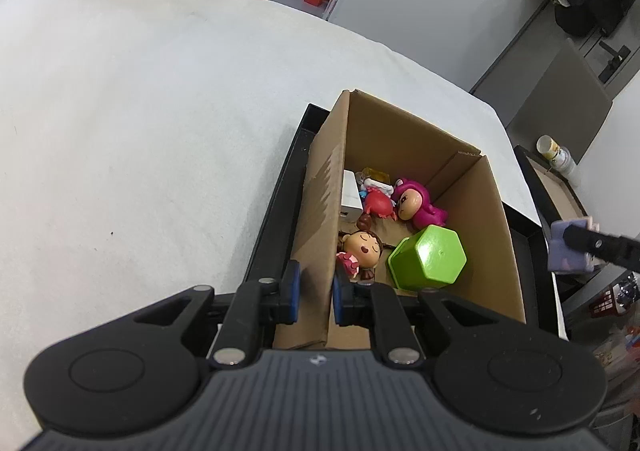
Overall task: Organize rigid objects
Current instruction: 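Lift the bunny cube with the right gripper and carry it over the box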
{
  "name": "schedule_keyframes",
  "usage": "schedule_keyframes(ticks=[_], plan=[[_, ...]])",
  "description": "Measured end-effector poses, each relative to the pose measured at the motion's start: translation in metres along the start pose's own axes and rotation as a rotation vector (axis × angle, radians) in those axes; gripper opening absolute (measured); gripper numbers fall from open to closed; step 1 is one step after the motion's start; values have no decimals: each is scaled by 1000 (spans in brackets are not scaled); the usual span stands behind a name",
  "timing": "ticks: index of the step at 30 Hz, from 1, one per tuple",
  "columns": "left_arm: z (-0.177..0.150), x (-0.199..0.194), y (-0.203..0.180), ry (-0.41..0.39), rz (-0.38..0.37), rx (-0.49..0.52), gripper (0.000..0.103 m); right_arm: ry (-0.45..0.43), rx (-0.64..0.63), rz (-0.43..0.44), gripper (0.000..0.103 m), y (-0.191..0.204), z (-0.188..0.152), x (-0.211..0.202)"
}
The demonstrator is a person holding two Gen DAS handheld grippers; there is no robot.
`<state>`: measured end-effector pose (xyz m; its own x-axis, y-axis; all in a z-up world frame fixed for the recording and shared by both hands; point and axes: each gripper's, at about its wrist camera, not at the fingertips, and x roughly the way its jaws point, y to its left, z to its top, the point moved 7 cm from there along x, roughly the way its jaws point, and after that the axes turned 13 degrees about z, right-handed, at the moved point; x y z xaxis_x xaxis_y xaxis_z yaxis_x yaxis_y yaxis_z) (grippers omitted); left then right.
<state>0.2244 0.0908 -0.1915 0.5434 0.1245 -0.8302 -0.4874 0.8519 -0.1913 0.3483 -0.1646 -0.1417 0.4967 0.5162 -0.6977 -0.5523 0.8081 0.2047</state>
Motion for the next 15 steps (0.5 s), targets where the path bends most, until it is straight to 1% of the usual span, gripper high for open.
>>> schedule_keyframes(ticks=[6,10,15], plan=[[0,-1,4,5,-26,-20,15,-22,-31,25,43,30,17,-3],[0,-1,6,8,-42,-26,16,-18,-56,37,43,48,25,1],[-1,-2,4,5,-40,-18,16,-4,-66,68,43,72,30,11]])
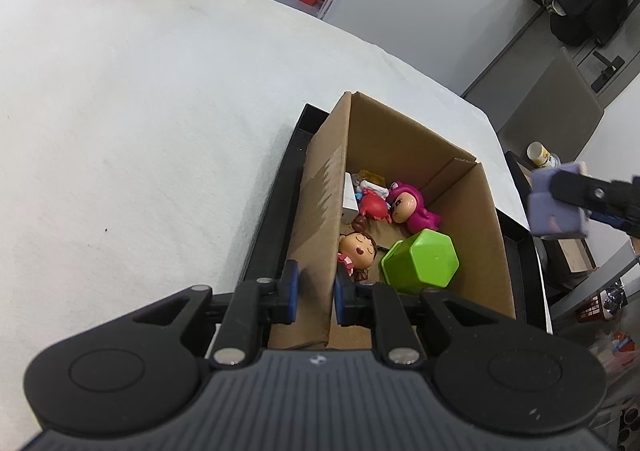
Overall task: Organize rigid objects
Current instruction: 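Lift the bunny cube with the right gripper and carry it over the box, then lower the bunny cube into the box and open the right gripper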
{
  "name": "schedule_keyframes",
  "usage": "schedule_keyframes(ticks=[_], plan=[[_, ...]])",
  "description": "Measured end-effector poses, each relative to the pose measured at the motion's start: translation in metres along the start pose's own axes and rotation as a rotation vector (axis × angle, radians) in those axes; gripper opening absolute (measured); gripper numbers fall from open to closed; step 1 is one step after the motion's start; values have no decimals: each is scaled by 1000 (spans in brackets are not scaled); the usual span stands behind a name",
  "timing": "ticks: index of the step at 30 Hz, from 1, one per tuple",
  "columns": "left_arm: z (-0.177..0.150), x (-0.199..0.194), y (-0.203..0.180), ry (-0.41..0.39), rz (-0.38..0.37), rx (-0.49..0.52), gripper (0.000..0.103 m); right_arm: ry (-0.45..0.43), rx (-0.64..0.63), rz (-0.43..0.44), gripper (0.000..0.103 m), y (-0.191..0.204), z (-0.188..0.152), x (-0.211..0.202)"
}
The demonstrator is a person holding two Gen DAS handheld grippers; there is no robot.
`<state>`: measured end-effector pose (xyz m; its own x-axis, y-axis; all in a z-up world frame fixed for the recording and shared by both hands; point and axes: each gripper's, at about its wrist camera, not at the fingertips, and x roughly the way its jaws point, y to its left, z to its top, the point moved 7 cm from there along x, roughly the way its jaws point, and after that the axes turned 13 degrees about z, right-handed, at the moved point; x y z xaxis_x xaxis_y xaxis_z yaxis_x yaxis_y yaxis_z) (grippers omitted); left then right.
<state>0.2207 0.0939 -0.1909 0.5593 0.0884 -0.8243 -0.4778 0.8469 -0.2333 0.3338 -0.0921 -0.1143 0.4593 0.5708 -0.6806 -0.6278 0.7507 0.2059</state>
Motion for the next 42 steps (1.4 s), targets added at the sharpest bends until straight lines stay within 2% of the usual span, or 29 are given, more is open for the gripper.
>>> schedule_keyframes(ticks=[7,16,26,31,34,42], plan=[[2,3,6,14,-32,-30,17,23,30,35,43,22,0,24],[2,6,8,21,-46,-47,17,75,120,87,43,31,-11,55],[1,9,12,24,-68,-65,18,86,220,94,43,22,-19,78],[1,10,14,28,-74,-73,18,115,223,59,44,18,-23,91],[1,10,13,27,-75,-71,19,116,225,31,45,17,-23,89],[1,8,12,27,-65,-69,19,70,199,25,46,19,-17,59]])
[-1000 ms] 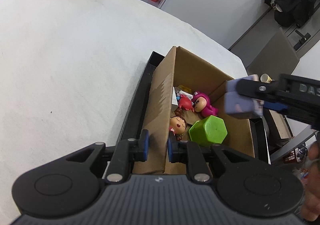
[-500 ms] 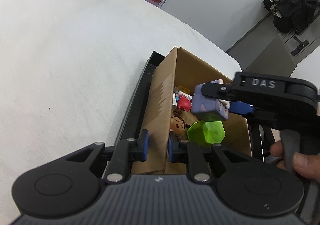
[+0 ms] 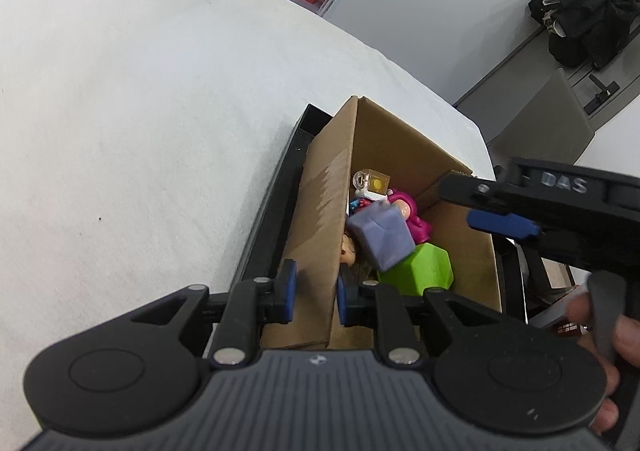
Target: Organize rigid objects
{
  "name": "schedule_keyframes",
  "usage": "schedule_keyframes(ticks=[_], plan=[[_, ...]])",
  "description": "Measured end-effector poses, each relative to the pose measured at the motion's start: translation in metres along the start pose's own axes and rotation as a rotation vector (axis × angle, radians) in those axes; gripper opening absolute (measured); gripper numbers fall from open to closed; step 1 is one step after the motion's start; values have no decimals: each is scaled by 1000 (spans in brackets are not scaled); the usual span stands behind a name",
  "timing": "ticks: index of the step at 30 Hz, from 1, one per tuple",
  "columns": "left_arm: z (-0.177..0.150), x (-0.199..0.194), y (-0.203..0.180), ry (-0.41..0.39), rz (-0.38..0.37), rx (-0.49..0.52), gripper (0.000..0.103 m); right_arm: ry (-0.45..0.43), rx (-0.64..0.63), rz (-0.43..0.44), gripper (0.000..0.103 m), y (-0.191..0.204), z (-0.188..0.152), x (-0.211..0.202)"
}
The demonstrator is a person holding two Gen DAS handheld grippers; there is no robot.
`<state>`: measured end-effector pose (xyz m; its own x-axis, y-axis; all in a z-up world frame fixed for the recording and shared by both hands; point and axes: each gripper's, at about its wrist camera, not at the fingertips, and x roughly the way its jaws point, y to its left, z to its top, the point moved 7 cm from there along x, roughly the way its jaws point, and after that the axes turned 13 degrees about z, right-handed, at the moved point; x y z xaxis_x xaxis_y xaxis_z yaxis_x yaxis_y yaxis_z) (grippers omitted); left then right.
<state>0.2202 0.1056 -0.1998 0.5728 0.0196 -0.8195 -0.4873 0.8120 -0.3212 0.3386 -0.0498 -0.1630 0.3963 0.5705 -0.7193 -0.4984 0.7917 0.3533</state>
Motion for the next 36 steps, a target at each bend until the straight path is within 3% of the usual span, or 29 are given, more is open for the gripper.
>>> schedule_keyframes(ticks=[9,25,31,36], plan=[[10,-13,-8,-21,41,50,19,-4,12,25,50,1,-10,-23],[23,-67,-30,-78,63,134,19,-98,76,64,61,-17,-20,-76],[23,-82,-35,-74,68,154,19,-121,71,57,72,-19,-28,-92],[25,-97,-39,-77,67,183,29,-141,82,54,78,-22,-36,-108]])
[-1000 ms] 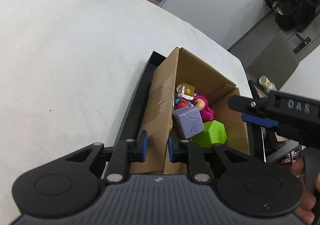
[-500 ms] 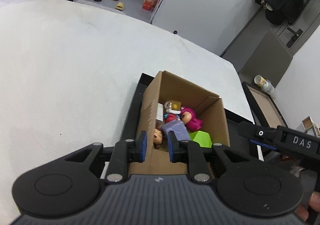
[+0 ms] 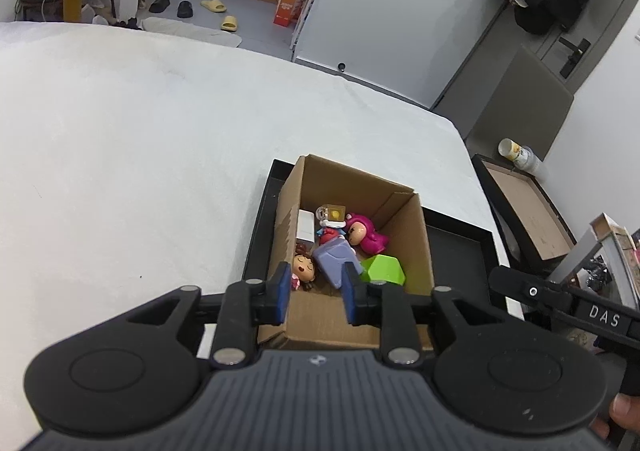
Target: Organize rigid objects
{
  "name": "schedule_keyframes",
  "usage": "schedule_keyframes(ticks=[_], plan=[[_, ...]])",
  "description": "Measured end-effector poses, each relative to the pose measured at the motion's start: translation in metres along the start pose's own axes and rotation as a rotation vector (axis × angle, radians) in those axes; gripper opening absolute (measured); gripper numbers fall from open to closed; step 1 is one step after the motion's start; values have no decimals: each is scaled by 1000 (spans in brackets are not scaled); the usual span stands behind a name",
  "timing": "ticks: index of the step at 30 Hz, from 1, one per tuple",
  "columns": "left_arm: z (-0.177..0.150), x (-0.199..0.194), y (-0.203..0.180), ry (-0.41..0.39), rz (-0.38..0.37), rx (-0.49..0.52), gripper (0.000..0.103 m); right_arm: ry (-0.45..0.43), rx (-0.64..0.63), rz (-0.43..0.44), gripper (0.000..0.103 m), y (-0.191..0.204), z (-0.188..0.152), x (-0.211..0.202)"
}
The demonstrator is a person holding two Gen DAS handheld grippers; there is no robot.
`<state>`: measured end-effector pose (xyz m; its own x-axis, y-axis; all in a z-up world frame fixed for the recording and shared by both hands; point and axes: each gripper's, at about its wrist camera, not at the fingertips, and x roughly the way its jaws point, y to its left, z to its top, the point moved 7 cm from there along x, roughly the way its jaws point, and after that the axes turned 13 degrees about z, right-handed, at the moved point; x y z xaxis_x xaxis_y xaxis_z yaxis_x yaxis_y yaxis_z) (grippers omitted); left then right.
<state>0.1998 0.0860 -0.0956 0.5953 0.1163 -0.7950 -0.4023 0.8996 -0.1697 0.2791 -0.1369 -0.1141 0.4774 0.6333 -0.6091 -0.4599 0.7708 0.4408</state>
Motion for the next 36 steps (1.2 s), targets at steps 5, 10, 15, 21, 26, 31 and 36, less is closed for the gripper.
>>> schedule_keyframes(ticks=[5,10,15,21,26,31,36], plan=[[-2,-19,-6,-15,4,51,48,-29,-6,-8,84,1,-3,-20],[-7,-38,-10,-26,0,91,68,-46,-12,-21,94,5,-9,-40],[-18,-56,-17,-43,18,160,84,-57,-30,-41,102,12,-16,-60],[-31,-78,-20,-56,-11,197,90,-76,-1,-48,103,14,-24,-89],[-34,-94,-20,-84,-29,207,95,-92,-2,-83,103,18,-32,-107],[-35,-108,-21,-122,-47,224,97,-100,-14,-113,103,25,-38,-122],[-39,-118,-26,-140,-53,245,99,-114,-16,-163,103,24,-42,-134]])
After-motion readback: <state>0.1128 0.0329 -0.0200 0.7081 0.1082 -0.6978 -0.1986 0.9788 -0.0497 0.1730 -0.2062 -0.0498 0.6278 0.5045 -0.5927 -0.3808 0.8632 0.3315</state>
